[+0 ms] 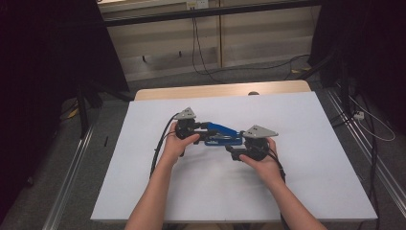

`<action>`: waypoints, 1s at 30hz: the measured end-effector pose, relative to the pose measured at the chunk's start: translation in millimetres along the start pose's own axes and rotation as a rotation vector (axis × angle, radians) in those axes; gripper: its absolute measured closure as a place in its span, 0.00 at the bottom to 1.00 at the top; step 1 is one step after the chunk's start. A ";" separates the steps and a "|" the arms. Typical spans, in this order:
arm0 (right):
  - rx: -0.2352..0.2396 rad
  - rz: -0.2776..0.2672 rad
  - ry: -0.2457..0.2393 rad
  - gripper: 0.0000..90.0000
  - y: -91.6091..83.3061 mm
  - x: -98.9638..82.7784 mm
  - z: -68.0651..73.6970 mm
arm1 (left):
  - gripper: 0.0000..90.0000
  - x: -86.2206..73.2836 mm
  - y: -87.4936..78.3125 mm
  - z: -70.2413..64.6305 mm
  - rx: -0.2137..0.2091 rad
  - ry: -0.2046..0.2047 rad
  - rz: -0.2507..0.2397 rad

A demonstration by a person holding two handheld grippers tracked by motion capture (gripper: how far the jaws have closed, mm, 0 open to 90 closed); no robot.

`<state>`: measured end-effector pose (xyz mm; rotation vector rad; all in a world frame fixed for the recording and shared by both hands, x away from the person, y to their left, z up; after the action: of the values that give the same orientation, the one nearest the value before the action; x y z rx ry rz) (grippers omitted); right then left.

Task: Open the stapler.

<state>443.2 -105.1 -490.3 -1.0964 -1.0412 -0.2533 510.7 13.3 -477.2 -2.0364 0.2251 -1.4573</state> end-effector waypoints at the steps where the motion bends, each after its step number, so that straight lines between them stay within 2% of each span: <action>1: 0.005 0.011 -0.011 0.41 2.0 -0.8 1.3 | 0.62 1.6 -0.7 -0.8 0.000 0.000 -0.004; 4: 0.027 0.018 -0.015 0.57 7.5 -0.1 5.4 | 0.63 6.5 -2.7 -3.8 -0.009 0.002 -0.018; 5: 0.030 0.022 -0.013 0.65 9.4 0.4 6.3 | 0.64 7.9 -2.9 -4.8 -0.011 -0.003 -0.022; 12: 0.041 0.031 0.005 1.00 23.3 9.3 11.5 | 0.65 13.7 -3.7 -8.6 -0.001 0.002 -0.028; 15: 0.039 0.041 0.006 1.00 26.3 10.9 13.3 | 0.65 14.1 -3.5 -8.3 0.004 -0.001 -0.027; 20: 0.051 0.036 0.048 1.00 38.0 14.1 18.5 | 0.64 14.3 -3.4 -7.9 0.008 -0.004 -0.025; 23: 0.042 0.034 0.046 1.00 43.5 17.9 22.3 | 0.64 15.1 -3.4 -8.2 0.010 -0.014 -0.026; 25: 0.054 0.019 0.074 1.00 46.4 21.7 23.8 | 0.64 15.1 -3.4 -8.9 0.009 -0.014 -0.025; 30: 0.046 0.004 0.110 1.00 49.2 27.3 18.8 | 0.65 15.2 -3.9 -8.8 0.015 -0.008 -0.024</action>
<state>478.2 -57.7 -497.3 -1.0316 -0.9430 -0.2822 507.7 5.9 -461.0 -2.0390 0.1864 -1.4614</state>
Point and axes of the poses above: each handheld gripper's, and its own axes: y roughly forward along the jaws, x roughly out of its top, z roughly to its left, the point moved 9 cm from there along y, roughly forward along the jaws, and after that the axes turned 11 degrees about z, right-handed, at the moved point
